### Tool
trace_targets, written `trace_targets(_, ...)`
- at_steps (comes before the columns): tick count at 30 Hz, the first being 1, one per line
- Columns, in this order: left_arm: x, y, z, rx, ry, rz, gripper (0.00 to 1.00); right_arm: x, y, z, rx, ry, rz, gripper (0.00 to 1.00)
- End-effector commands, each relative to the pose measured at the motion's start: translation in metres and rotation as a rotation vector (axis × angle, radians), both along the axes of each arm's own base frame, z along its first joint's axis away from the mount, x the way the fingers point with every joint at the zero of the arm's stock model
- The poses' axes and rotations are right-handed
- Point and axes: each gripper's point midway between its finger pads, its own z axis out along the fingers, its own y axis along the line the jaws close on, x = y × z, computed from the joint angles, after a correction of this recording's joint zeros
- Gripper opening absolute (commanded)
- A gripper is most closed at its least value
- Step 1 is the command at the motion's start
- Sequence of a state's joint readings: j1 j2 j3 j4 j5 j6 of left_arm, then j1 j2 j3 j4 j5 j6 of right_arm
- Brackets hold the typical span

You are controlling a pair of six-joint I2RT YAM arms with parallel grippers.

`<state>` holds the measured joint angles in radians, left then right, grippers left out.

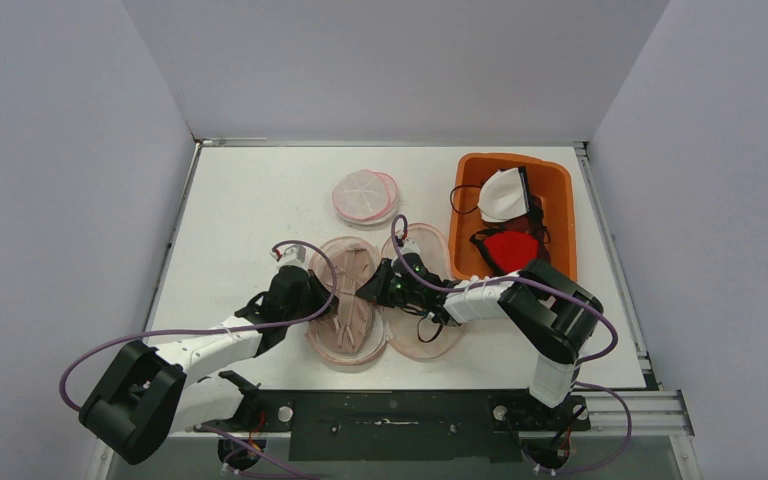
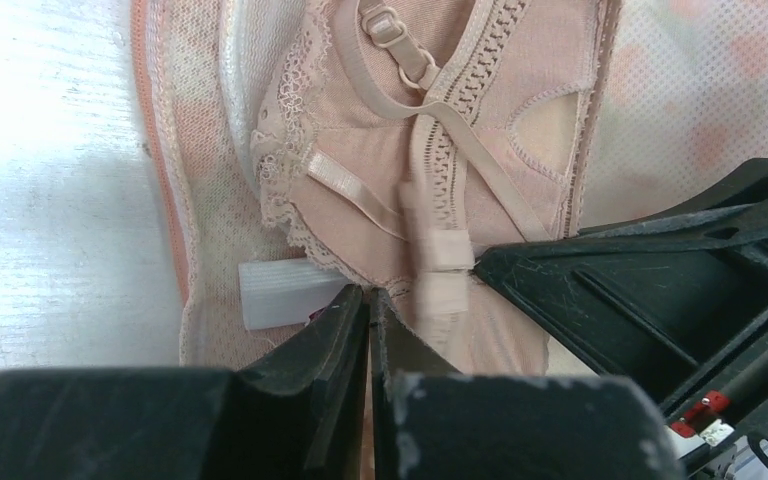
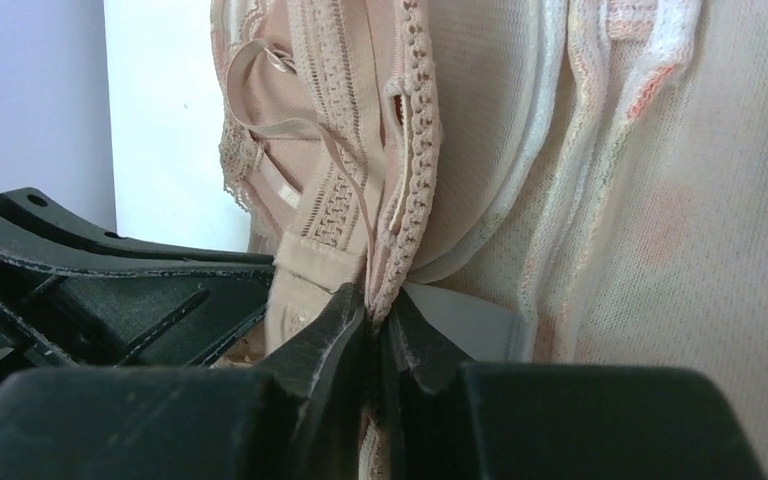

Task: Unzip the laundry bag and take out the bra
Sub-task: Pick up the bra from the laundry bag.

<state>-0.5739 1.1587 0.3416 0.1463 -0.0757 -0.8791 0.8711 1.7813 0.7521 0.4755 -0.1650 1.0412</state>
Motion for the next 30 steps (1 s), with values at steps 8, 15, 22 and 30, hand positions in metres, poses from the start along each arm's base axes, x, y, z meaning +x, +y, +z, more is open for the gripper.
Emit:
trace_targets(8,0.005,0.004,0.054,-0.057,-0.106,0.029,0.12,0.005,0.006,0.051,0.028,-0.164,0.046,0.05)
trace_targets(15,0.0,0.029,0.094,-0.035,-0.174,0.113,0.41,-0.007,0.013,0.076,-0.021,-0.255,0.142,0.05)
trace_targets(22,-0.004,0.043,0.114,-0.033,-0.221,0.155,0.49,-0.018,0.01,0.11,-0.085,-0.371,0.204,0.05)
trace_targets(30,-0.007,0.049,0.118,-0.047,-0.223,0.186,0.49,-0.02,-0.007,0.164,-0.136,-0.505,0.235,0.05)
